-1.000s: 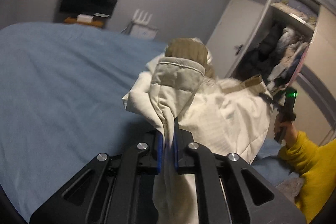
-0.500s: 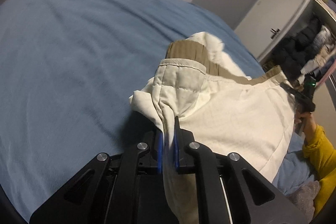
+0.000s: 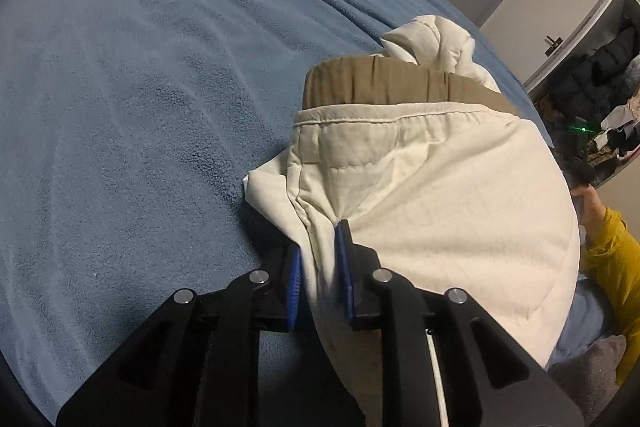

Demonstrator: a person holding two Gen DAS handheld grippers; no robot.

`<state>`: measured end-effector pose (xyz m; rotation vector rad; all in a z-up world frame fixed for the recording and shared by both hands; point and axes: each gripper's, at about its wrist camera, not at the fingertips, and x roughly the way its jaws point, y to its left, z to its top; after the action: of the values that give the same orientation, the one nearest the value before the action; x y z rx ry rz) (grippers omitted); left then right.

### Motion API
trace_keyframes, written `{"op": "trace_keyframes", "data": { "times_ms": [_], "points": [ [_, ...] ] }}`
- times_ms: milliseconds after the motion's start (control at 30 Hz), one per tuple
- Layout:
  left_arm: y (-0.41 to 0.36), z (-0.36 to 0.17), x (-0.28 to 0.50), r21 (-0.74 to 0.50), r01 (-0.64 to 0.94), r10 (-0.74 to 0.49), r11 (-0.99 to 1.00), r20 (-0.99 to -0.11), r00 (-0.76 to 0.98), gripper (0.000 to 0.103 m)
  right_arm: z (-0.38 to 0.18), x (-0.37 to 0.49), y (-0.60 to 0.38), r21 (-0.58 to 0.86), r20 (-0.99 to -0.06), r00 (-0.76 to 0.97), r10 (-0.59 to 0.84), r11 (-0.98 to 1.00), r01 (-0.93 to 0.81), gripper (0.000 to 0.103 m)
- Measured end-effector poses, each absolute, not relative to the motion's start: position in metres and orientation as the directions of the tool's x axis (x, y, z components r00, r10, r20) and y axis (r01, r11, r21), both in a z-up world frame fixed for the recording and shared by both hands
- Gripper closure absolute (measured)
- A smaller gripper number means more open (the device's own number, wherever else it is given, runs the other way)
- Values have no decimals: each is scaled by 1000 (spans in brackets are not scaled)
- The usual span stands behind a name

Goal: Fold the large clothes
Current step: 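Fold the side edge over the jacket body with both tools, then release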

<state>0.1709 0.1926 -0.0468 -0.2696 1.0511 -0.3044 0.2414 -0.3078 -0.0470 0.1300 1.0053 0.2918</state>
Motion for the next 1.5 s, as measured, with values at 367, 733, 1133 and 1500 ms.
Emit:
{"op": "trace_keyframes", "data": {
  "times_ms": [367,733,1133,1500],
  "points": [
    [187,-47,177,-325,126,-345,937,-814,468,81,-32,217,-334,130,-834,515,199,977,-167,40],
    [188,-63,194,-322,114,-338,940,-826,451,82,-54,231,-345,438,-776,443,450,889,-135,87],
    [186,-68,223,-242,167,-294,956,-816,498,84,-50,186,-342,362,-786,520,336,931,-54,95],
    [207,-32,178,-273,70,-257,959,-742,619,27,-13,161,-337,281,-813,542,210,959,49,50]
  ]
}}
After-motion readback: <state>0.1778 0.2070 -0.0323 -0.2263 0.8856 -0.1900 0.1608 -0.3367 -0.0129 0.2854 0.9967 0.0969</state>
